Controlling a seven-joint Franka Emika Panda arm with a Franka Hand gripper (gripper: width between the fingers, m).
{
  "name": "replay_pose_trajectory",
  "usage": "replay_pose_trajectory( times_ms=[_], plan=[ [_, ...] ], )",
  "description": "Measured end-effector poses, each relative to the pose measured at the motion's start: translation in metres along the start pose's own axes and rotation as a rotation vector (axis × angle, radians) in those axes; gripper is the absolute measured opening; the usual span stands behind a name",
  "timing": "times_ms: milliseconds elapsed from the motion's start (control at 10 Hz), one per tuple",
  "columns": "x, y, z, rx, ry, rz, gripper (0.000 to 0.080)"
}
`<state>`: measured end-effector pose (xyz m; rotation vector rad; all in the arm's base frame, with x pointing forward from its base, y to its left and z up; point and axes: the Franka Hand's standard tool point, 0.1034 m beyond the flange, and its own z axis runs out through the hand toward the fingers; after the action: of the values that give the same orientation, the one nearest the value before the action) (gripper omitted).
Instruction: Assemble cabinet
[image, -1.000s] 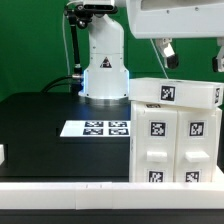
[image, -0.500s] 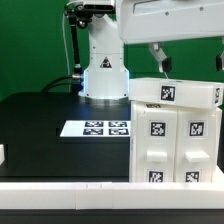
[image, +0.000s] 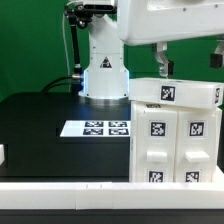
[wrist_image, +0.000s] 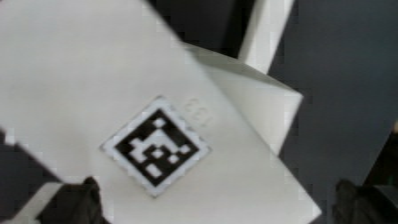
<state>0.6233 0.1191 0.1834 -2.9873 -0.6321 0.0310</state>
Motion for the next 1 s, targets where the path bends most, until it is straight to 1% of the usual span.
replay_pose_trajectory(
  times_ms=[100, 200, 300, 400, 500, 600, 800, 1000],
  plan=[
    [0.000, 0.001, 0.000, 0.000, 0.000, -0.064, 0.0649],
    [0.002, 0.004, 0.000, -0.019, 0.016, -0.175, 0.0649],
    [0.004, 0.009, 0.002, -0.054, 0.042, -0.312, 0.0649],
    [0.003, 0.013, 0.005, -0.079, 0.042, -0.470, 0.0649],
    [0.002, 0.015, 0.007, -0.099, 0.028, -0.545, 0.0649],
    [0.001, 0.015, 0.010, -0.112, 0.013, -0.577, 0.0649],
    [-0.002, 0.014, 0.013, -0.104, 0.006, -0.484, 0.0649],
    [-0.005, 0.015, 0.018, -0.102, 0.003, -0.467, 0.0649]
  ],
)
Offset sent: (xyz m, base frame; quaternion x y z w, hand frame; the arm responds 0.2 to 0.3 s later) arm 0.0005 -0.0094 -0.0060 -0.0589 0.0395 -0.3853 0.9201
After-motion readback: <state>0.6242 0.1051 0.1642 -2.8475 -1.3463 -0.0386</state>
